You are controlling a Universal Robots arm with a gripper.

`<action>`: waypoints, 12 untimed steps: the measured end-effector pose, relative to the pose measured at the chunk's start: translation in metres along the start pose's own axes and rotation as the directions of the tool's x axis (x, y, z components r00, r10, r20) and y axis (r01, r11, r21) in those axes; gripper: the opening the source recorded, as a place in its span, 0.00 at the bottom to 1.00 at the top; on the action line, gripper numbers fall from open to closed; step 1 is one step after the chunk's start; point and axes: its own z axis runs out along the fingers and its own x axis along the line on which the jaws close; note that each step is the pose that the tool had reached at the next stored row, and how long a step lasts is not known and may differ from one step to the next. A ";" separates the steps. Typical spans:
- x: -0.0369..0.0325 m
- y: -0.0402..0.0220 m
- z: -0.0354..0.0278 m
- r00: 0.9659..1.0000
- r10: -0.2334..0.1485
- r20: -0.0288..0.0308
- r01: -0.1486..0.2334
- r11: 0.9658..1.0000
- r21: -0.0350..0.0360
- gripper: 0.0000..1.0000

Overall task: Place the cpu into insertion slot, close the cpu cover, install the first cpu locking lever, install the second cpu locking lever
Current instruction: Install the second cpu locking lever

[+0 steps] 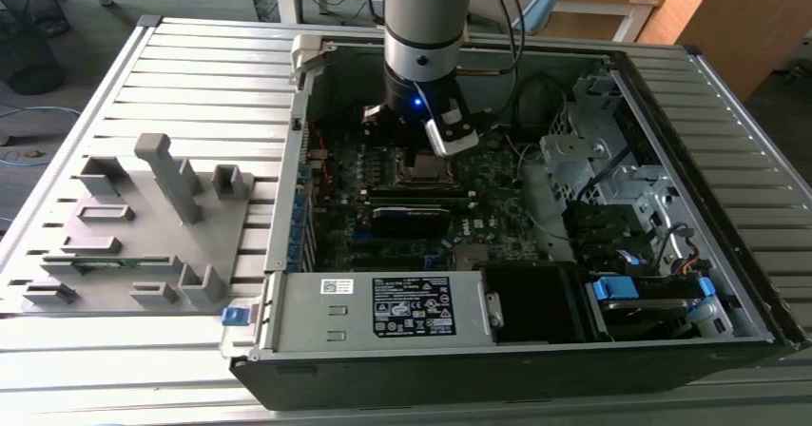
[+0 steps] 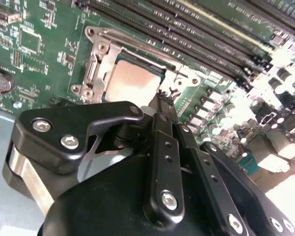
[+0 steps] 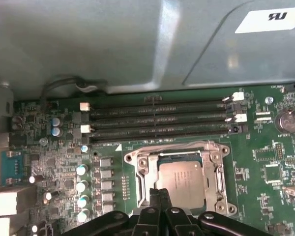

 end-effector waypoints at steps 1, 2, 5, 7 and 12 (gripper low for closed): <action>-0.0004 0.0007 0.0002 1.000 0.000 0.000 0.000 1.000 0.004 0.11; -0.0010 0.0015 0.0003 1.000 0.000 0.001 0.000 1.000 0.007 0.11; -0.0055 0.0035 0.0012 1.000 0.000 0.001 0.000 1.000 0.007 0.11; -0.0096 0.0044 0.0017 1.000 0.000 0.001 0.000 1.000 0.008 0.11; -0.0179 0.0071 0.0034 1.000 0.000 0.001 0.000 1.000 0.013 0.11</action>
